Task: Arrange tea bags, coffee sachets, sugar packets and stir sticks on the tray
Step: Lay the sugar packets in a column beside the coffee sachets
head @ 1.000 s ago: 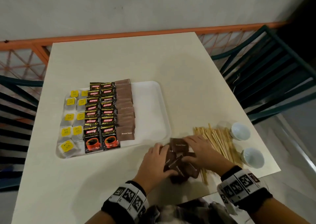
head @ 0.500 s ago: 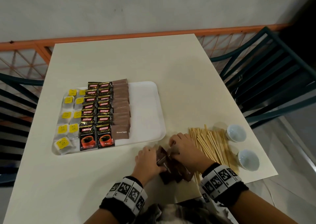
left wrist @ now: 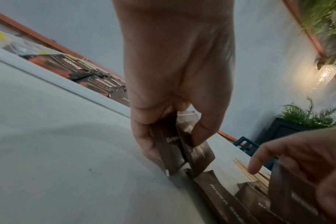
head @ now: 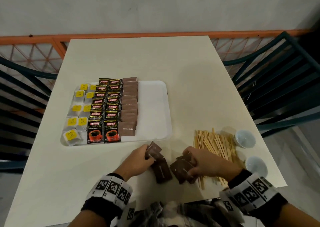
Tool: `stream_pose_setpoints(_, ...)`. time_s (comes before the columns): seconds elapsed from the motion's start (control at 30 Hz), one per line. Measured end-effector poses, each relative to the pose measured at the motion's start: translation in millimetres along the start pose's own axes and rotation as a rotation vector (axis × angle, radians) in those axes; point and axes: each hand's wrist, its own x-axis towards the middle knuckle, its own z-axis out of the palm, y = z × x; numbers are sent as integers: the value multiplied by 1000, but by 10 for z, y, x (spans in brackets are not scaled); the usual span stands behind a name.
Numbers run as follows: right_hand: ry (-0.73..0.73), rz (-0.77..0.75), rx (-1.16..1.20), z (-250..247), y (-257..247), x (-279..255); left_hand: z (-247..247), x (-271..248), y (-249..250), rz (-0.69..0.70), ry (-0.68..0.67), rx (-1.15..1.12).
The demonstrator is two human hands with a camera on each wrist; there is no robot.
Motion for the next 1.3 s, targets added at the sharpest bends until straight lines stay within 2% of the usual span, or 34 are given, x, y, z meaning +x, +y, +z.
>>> stream_pose_setpoints(0.07, 93, 16, -167, 147, 13, 30, 6, -29, -9, 21, 14, -14)
stream_pose_setpoints(0.13, 190, 26, -431, 245, 26, 54, 27, -61, -11, 54, 10, -9)
stream_pose_setpoints(0.2, 244, 39, -585, 279, 38, 81, 58, -89, 11, 109, -10, 58)
stream_pose_setpoints(0.33, 243, 32, -662, 275, 3, 114, 180, -115, 54, 301, -133, 294)
stream_pose_setpoints(0.4, 224, 27, -686, 277, -32, 123, 263, -114, 29, 330, -175, 427)
stream_pose_setpoints(0.47, 217, 12, -679, 296, -72, 120, 330, -118, 0, 327, -160, 526)
stream_pose_setpoints(0.67, 238, -145, -546, 305, -201, 73, 332, -142, 31, 256, -23, 662)
stream_pose_setpoints(0.83, 282, -248, -323, 328, -264, 203, 314, -153, -30, 235, 75, 409)
stream_pose_setpoints(0.93, 317, -256, -219, 267, -296, 266, 314, -168, -47, 230, 58, 368)
stream_pose_setpoints(1.03, 359, -206, -29, 111, -264, 290, 275, -193, -28, 158, 19, 320)
stream_pose_setpoints(1.1, 375, -166, 194, 19, -239, 267, 212, -214, -25, 144, 16, 206)
stream_pose_setpoints(1.2, 313, -160, 598, -53, -247, 212, 56, -241, -30, 79, 47, 5)
stream_pose_setpoints(1.3, 268, -176, 734, -72, -319, 223, -146, -260, 10, -4, 101, -332)
